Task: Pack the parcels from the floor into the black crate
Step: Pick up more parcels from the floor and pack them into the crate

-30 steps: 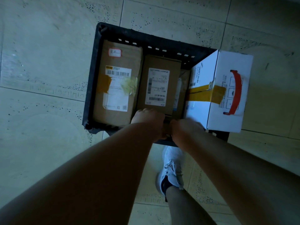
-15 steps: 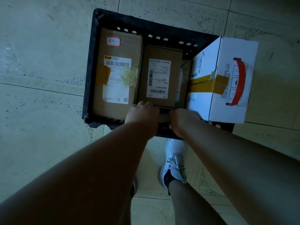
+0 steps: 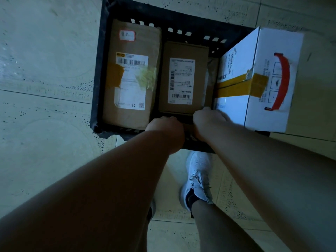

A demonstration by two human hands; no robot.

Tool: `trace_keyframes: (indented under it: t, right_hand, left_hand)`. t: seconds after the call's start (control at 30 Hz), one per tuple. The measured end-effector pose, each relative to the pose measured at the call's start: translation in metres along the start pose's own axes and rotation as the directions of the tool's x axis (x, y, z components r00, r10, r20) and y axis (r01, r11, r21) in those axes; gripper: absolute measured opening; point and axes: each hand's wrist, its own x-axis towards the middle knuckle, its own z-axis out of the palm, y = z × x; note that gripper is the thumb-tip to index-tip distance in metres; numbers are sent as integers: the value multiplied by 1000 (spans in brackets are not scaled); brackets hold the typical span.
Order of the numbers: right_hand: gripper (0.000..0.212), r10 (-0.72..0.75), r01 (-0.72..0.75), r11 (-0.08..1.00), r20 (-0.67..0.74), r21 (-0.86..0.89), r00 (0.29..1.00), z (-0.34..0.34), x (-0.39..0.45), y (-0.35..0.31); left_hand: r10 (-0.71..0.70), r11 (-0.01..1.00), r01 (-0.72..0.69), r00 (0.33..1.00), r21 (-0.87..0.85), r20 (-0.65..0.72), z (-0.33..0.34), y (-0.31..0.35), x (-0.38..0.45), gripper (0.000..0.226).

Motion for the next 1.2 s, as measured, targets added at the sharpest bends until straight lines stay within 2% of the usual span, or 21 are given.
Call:
trace_keyframes:
  t: [0.03, 0.23, 0.3, 0.33, 0.4, 0.53, 0.63, 0.73, 0.87, 1.03, 1.2]
  right_hand:
    - [41, -24, 23, 996, -10, -90, 1000, -2, -2, 0]
    - [29, -42, 41, 999, -84, -12, 996, 0, -3, 4]
    - [26, -57, 57, 998, -24, 9, 998, 0, -10, 4]
    - [25, -60, 61, 998, -33, 30, 998, -2, -15, 4]
    - [27, -80, 94, 992, -160, 81, 984, -7, -32, 5]
    - [22, -36, 216, 928, -505, 302, 863, -26, -103, 9]
    - [8, 39, 373, 765, -616, 525, 787, -43, -181, 19]
    - [5, 129, 466, 681, -720, 564, 682, -48, -259, 38]
    - [9, 301, 484, 595, -736, 641, 606, -53, -351, 61]
    - [24, 446, 492, 515, -710, 702, 545, -58, -445, 89]
    - [36, 508, 555, 474, -728, 683, 461, -51, -495, 132]
  left_hand:
    - [4, 1000, -4, 1000, -16, 11, 1, 0, 2, 21]
    - [67, 996, -72, 995, 61, 76, 1, 0, 2, 28]
    - [82, 995, -88, 992, 57, 92, -2, 1, -6, 31]
    - [70, 996, -72, 996, 42, 55, -6, 0, -13, 31]
    - [31, 1000, -31, 996, -4, -85, -21, 3, -32, 26]
    - [-27, 993, -12, 945, -118, -325, -60, 24, -88, 31]
    - [-24, 984, -47, 919, -169, -394, -95, 46, -138, 34]
    - [-1, 966, -132, 859, -224, -512, -121, 68, -195, 35]
    - [95, 954, -257, 748, -155, -657, -142, 102, -278, 35]
    - [240, 908, -406, 708, -105, -664, -156, 149, -360, 36]
    - [346, 847, -531, 599, -34, -722, -166, 196, -386, 33]
